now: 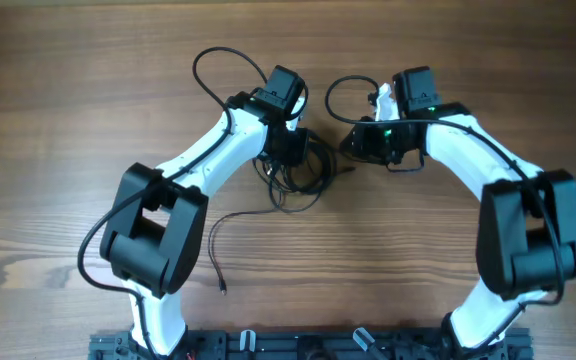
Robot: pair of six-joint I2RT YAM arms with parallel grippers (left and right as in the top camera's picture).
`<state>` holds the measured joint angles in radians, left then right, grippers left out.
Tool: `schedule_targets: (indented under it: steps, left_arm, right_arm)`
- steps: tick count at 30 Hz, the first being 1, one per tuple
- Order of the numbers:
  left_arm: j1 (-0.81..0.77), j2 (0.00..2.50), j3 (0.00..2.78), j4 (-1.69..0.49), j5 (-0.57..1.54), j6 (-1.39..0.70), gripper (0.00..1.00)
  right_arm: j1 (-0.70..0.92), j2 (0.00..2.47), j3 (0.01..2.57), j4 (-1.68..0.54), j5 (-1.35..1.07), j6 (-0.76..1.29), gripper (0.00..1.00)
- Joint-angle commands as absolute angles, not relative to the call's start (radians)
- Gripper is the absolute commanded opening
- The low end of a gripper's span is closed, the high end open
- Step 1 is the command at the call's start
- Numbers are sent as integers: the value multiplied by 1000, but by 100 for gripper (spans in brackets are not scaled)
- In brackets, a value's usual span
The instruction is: Untangle cables
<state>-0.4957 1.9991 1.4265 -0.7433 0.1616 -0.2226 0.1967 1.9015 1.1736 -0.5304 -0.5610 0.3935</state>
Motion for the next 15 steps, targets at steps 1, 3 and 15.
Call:
schedule_targets:
  steps: [1,3,15]
  left_arm:
    - [-493,2018,1424,-733,125,-218,28]
    - [-493,2029,1424,-733,125,-218,28]
    - [-487,2044,1426,-731,98,-217,4]
  right_arm:
    - [220,1990,1185,-528,-601,408,32]
    - [236,2012,1180,-566,-602,456,32]
    - [257,1990,1196,-651,-606,314,10]
